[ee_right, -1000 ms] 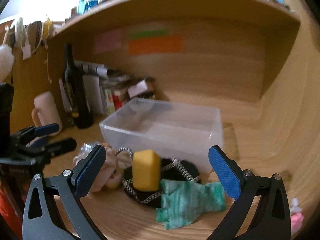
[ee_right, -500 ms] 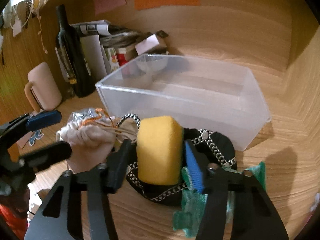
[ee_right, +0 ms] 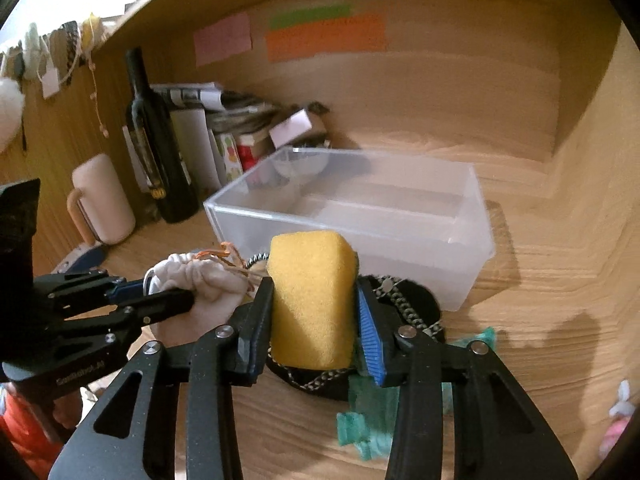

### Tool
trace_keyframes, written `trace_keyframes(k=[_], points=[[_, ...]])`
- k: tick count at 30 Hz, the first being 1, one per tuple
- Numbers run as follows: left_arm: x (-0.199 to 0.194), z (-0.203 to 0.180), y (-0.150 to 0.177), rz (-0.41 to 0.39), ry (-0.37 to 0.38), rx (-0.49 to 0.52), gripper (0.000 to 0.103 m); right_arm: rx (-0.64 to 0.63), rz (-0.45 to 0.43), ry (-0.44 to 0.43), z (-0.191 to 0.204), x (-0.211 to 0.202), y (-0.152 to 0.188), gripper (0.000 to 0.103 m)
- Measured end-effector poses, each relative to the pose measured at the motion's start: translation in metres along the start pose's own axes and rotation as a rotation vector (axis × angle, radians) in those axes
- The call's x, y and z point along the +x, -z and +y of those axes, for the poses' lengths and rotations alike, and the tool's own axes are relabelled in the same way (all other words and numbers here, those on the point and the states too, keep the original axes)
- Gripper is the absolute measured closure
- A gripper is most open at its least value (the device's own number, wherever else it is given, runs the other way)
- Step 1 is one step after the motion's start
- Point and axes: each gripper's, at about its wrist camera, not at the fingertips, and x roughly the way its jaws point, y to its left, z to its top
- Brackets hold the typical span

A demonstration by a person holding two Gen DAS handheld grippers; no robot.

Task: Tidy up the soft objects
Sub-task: 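Grasp the white cloth mask with left tool while right tool grasps yellow sponge, then lower the white mask into the clear box with left tool while right drops sponge in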

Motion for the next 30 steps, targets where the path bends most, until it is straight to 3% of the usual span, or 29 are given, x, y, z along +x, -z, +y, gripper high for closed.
trace_keyframes(k=[13,21,30], points=[[-0.028,0.003,-0.035,-0.149,0.008,-0.007,0.086,0.030,-0.083,0.017,-0.016,-0.028,-0.008,0.067],[-0.038,0.005,-0.067,-0.235,-0.014,-0.003,0.085,-0.012,-0.156,0.052,-0.020,-0.037,-0.032,0.067],[-0.018,0.019,-0.093,-0.240,-0.032,-0.027,0.085,-0.060,-0.185,0.105,-0.028,-0.022,-0.060,0.067]])
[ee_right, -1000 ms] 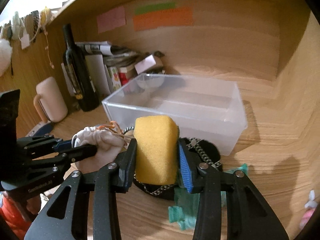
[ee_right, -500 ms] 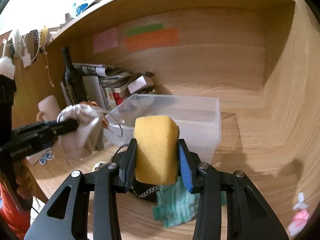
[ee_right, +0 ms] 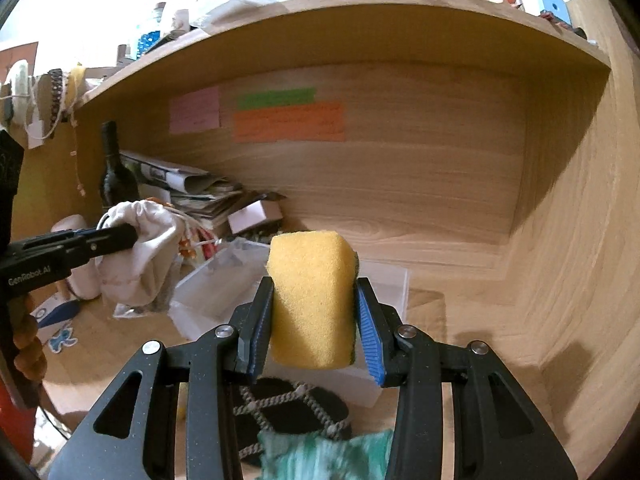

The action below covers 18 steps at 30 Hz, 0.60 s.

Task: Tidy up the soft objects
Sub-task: 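Lower the white mask into the clear box with left tool while right drops sponge in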

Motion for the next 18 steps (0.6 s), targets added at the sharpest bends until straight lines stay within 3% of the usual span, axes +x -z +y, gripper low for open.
trace_keyframes(k=[14,16,18], points=[[0.066,-0.008,0.015,0.152,0.012,0.014,0.084,0.043,0.160,-0.027,-0.025,0.057,0.013,0.067],[0.072,-0.010,0.015,0.165,0.001,0.022,0.075,0.049,0.179,-0.027,-0.027,0.064,0.015,0.067],[0.079,-0.010,0.015,0.179,-0.010,0.024,0.055,0.051,0.196,-0.026,-0.028,0.069,0.016,0.067]])
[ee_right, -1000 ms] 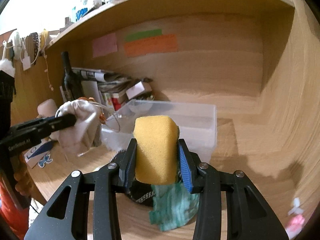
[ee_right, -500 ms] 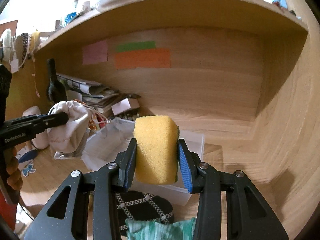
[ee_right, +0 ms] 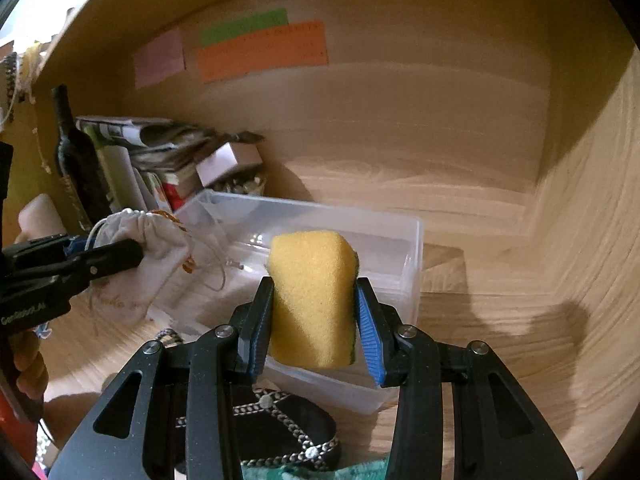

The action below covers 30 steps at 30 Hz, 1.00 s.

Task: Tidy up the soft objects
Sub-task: 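Lower the white mask into the clear box with left tool while right drops sponge in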

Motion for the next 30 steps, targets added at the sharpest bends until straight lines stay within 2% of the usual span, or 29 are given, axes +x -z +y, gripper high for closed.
trace_keyframes(k=[2,9,14,17,19,20,21,23,30], points=[[0.003,0.000,-0.001,0.003,-0.010,0.000,0.045,0.004,0.016,-0.002,-0.001,0.005,0.000,0.067],[0.008,-0.004,-0.001,0.010,-0.035,0.036,0.026,0.011,0.066,-0.018,-0.002,0.022,0.001,0.066],[0.007,-0.004,-0.004,0.038,-0.029,0.041,0.023,0.014,0.087,-0.024,-0.003,0.029,0.002,0.066],[-0.004,0.001,-0.004,0.021,-0.001,0.012,0.023,0.019,0.081,-0.024,-0.003,0.027,0.001,0.066],[-0.012,0.004,-0.004,0.002,0.006,0.000,0.026,0.021,0.072,-0.022,-0.004,0.024,0.001,0.066],[-0.017,0.006,-0.003,0.001,0.005,0.007,0.035,0.021,0.067,-0.021,-0.005,0.022,0.001,0.066],[-0.021,0.007,-0.002,-0.003,0.000,0.010,0.049,0.022,0.065,-0.020,-0.004,0.022,0.001,0.066],[-0.025,0.009,0.001,0.015,0.012,0.013,0.062,0.022,0.061,-0.023,-0.004,0.020,0.001,0.066],[-0.046,0.010,0.014,0.017,0.002,0.022,0.063,0.015,0.045,-0.023,-0.001,0.011,0.003,0.065]])
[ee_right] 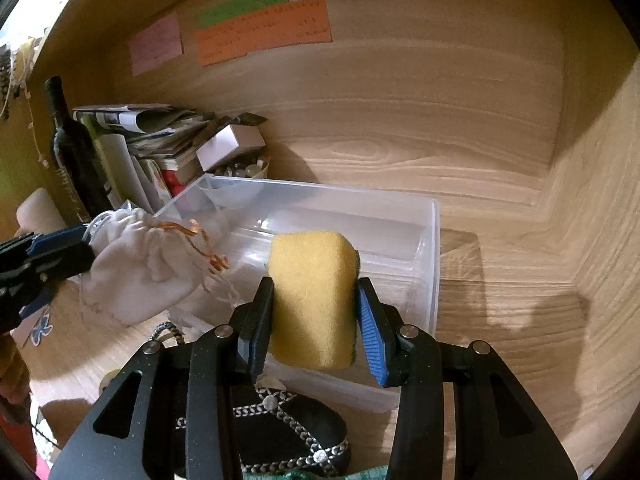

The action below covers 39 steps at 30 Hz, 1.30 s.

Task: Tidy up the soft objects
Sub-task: 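Lower the white mask into the clear box with left tool while right drops sponge in, then grasp the silver foil bag with left tool while right tool grasps green glove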

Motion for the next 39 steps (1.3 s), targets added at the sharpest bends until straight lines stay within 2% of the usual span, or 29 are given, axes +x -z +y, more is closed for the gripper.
trace_keyframes(k=[4,6,8,12,17,22,25,26,28,30,33,35,37,39], points=[[-0.001,-0.009,0.004,-0.007,0.008,0.034,0.067,0.010,-0.005,-0.004,-0.002,-0.003,0.000,0.065],[0.007,-0.014,0.004,0.016,0.020,0.056,0.088,0.011,-0.005,-0.005,-0.002,-0.004,0.000,0.065],[0.018,-0.018,0.003,0.042,0.040,0.068,0.094,0.008,-0.005,-0.002,-0.001,-0.004,0.000,0.065],[0.037,-0.023,-0.005,0.064,0.047,0.071,0.098,-0.002,0.003,0.002,0.000,-0.003,-0.001,0.065],[0.053,-0.024,-0.023,0.079,0.053,0.043,0.098,-0.013,0.027,0.002,-0.001,0.003,-0.002,0.065],[0.070,-0.030,-0.032,0.101,0.034,0.058,0.098,-0.014,0.069,-0.002,-0.003,0.018,-0.001,0.065],[0.077,-0.029,-0.036,0.117,0.035,0.049,0.098,-0.009,0.083,-0.006,-0.003,0.022,0.001,0.063],[0.078,-0.027,-0.038,0.121,0.043,0.036,0.098,-0.008,0.083,-0.004,-0.004,0.022,0.000,0.059],[0.075,-0.024,-0.041,0.114,0.059,0.016,0.096,-0.006,0.079,-0.006,-0.004,0.020,0.000,0.050],[0.066,-0.022,-0.044,0.091,0.071,0.004,0.086,-0.006,0.065,-0.001,-0.003,0.016,-0.001,0.039],[0.052,-0.020,-0.045,0.050,0.073,0.002,0.075,-0.014,0.041,0.008,-0.003,0.007,-0.003,0.038],[0.039,-0.019,-0.044,0.025,0.071,0.008,0.071,-0.014,0.024,0.007,-0.002,-0.001,-0.004,0.037],[0.026,-0.019,-0.041,0.003,0.069,0.013,0.067,-0.013,0.000,0.006,-0.001,-0.011,-0.005,0.035],[0.010,-0.017,-0.036,-0.024,0.062,0.019,0.058,-0.015,-0.033,0.015,0.001,-0.025,-0.004,0.029]])
